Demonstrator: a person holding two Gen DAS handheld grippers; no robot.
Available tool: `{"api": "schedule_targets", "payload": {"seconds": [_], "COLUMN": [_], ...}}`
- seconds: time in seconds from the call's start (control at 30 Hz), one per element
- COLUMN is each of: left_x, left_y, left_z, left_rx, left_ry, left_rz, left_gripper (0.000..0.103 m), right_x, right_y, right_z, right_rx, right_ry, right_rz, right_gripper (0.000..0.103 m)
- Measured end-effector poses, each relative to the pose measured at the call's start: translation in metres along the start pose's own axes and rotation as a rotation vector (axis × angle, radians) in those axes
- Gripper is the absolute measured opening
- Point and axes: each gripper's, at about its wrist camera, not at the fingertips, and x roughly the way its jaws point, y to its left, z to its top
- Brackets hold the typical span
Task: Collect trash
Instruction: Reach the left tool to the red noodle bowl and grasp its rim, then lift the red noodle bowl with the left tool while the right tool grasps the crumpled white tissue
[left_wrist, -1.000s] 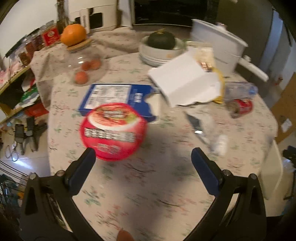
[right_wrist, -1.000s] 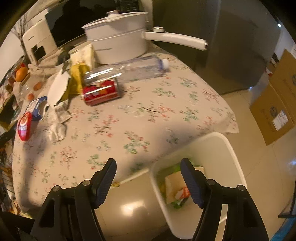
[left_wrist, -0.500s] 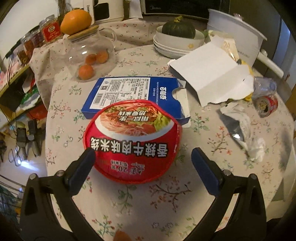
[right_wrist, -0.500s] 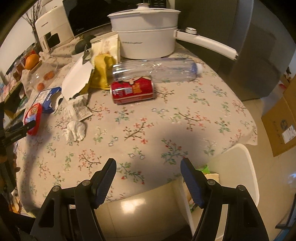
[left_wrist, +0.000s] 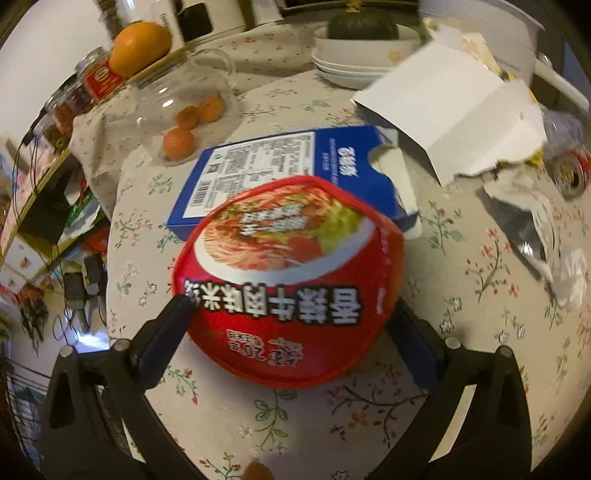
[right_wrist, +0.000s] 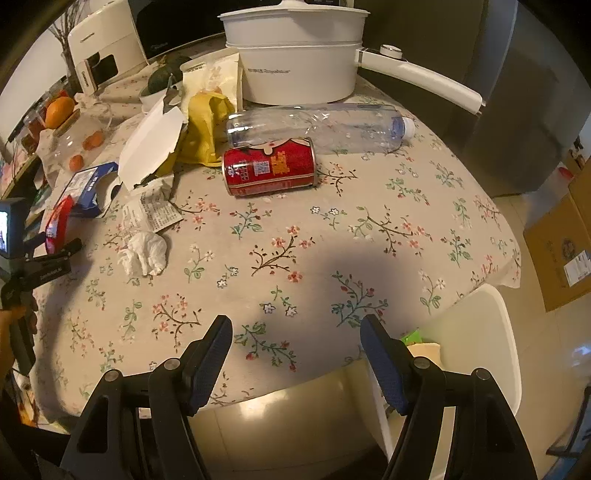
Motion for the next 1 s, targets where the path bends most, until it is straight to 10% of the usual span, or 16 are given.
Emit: {"api": "schedule_targets", "payload": {"seconds": [0.57, 1.0], "left_x": [-0.047, -0.073], "left_y": [0.036, 0.071], "left_z": [0.004, -0.007], "left_rx": [-0.168, -0.412], "left_ry": [-0.050, -0.018], "left_rz": [-0.174, -0.401], "left_gripper": [0.018, 0.014], "right_x": [0.008, 0.034], "right_y": [0.023, 0.081], "right_z": [0.009, 0.025], "right_rx": [-0.016, -0.051], "right_ry": [-0.003, 0.009], "right_rz": [0.007, 0.134], "right_gripper": [0.073, 0.073]}}
